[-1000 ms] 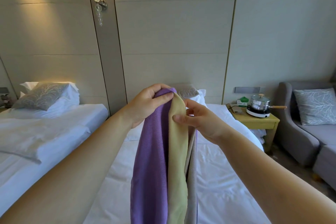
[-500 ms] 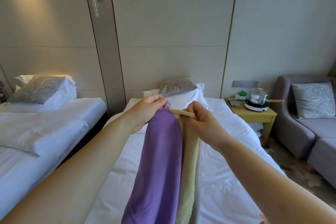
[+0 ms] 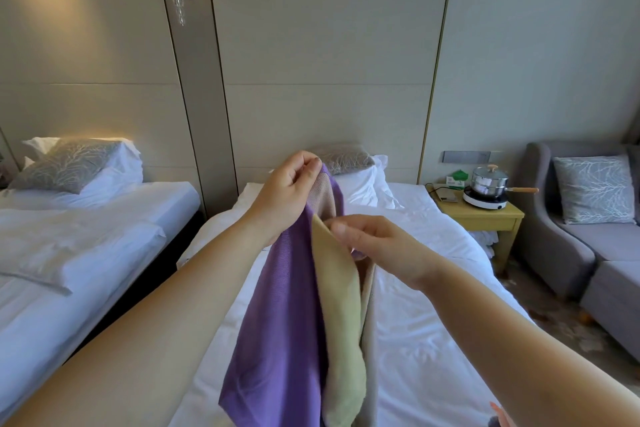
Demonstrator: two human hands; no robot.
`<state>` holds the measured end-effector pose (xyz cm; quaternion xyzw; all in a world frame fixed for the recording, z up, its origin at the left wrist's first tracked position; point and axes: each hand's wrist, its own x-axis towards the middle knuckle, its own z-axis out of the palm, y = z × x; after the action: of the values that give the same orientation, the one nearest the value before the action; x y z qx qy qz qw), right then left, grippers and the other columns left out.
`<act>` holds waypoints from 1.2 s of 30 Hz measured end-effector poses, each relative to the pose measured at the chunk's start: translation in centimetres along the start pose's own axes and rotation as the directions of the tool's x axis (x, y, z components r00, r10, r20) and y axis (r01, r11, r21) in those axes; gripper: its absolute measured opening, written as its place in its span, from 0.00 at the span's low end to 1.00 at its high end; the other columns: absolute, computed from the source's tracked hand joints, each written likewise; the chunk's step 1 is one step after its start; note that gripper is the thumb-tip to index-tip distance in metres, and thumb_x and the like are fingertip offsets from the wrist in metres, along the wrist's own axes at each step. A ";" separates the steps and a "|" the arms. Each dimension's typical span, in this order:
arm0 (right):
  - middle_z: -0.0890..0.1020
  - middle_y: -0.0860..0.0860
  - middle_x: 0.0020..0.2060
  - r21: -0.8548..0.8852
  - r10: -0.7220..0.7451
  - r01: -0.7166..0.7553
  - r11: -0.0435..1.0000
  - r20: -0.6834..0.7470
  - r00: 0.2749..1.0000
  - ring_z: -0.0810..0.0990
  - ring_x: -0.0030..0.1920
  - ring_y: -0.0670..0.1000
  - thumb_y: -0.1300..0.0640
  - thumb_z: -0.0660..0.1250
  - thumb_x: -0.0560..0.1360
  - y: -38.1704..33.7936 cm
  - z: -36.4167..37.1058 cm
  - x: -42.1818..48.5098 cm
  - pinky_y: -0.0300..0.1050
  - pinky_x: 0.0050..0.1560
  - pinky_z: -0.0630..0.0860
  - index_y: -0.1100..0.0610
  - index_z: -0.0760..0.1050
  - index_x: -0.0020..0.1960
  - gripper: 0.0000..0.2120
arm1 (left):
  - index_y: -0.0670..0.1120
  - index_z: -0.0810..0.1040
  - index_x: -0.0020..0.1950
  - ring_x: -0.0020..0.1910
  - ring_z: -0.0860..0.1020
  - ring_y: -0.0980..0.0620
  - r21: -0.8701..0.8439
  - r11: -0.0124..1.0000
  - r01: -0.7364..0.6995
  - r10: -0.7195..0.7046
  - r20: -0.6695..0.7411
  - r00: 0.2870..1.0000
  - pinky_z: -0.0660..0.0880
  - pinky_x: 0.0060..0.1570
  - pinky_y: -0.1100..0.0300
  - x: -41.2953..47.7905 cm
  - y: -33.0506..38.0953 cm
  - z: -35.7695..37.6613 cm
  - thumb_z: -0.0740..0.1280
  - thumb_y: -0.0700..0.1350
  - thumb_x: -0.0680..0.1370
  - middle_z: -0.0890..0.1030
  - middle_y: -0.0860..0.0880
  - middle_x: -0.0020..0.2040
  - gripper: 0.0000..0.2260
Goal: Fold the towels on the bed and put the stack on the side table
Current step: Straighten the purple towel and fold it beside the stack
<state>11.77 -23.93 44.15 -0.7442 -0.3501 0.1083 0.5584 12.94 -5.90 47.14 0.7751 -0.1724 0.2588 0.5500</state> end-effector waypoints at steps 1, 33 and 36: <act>0.82 0.52 0.46 0.013 0.045 -0.045 0.999 0.003 0.999 0.72 0.41 0.46 0.39 0.61 0.76 -0.2 -0.1 0.0 0.32 0.41 0.70 0.59 0.80 0.42 0.23 | 0.47 0.74 0.45 0.37 0.67 0.58 -0.008 1.000 -0.016 0.016 -0.005 1.000 0.66 0.39 0.69 0.1 0.0 0.0 0.59 0.46 0.83 0.70 0.50 0.37 0.09; 0.80 0.53 0.42 0.244 0.070 -0.038 0.969 -0.123 0.990 0.77 0.45 0.51 0.61 0.72 0.72 0.9 2.3 1.2 0.46 0.52 0.77 0.58 0.77 0.48 0.06 | 0.51 0.74 0.42 0.33 0.71 0.63 -0.200 0.977 0.078 -0.125 -0.236 0.964 0.70 0.36 0.70 0.8 -0.6 0.9 0.59 0.50 0.82 0.73 0.62 0.30 0.11; 0.77 0.49 0.36 0.223 -0.010 0.033 0.974 -0.103 0.995 0.73 0.38 0.47 0.65 0.71 0.73 0.7 2.0 1.1 0.35 0.41 0.71 0.57 0.74 0.42 0.07 | 0.50 0.74 0.42 0.33 0.71 0.63 -0.217 0.973 0.072 -0.120 -0.218 0.969 0.69 0.36 0.71 0.7 -0.6 0.8 0.59 0.49 0.82 0.73 0.62 0.30 0.10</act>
<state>11.73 -21.83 43.05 -0.6771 -0.3148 0.1033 0.6571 14.00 -6.47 46.91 0.6858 -0.0958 0.3000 0.6561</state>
